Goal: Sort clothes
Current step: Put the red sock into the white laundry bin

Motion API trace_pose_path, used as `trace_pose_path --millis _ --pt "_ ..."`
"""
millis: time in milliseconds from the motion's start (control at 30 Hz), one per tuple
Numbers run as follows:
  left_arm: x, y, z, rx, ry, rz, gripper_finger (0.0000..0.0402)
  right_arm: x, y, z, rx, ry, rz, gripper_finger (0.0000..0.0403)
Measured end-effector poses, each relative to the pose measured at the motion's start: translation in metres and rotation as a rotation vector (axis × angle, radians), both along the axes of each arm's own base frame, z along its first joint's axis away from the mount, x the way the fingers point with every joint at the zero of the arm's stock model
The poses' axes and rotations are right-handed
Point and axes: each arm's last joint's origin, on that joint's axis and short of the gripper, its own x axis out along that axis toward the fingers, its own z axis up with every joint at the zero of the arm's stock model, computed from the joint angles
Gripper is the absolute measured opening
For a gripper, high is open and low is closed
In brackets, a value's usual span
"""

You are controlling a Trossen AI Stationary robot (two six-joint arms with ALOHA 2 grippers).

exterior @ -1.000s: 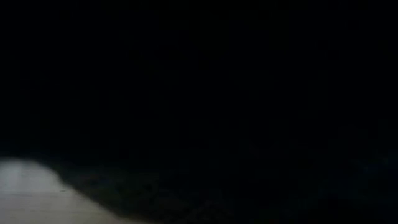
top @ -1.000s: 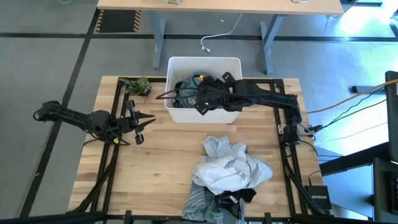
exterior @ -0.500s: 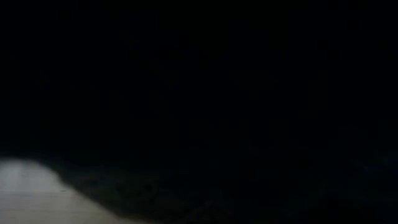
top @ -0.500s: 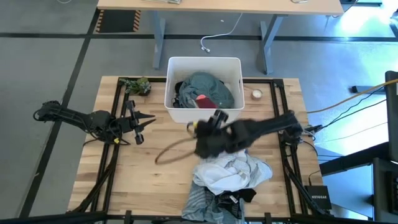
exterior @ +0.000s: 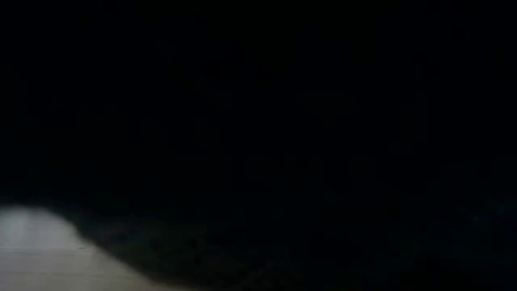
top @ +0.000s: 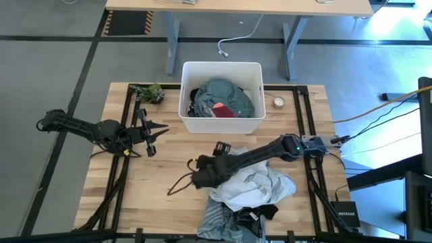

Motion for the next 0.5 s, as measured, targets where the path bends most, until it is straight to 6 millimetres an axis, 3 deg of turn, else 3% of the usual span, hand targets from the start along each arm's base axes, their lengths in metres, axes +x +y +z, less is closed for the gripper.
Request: trace_pose_path --millis 233,500 --pt "0.0 0.0 0.0 0.021 0.004 0.003 0.0056 0.01 -0.02 -0.042 -0.011 0.16 -0.065 0.022" --pt "0.0 0.0 0.001 0.047 0.005 0.006 0.0056 0.003 -0.022 -0.069 0.007 0.262 -0.129 0.022"
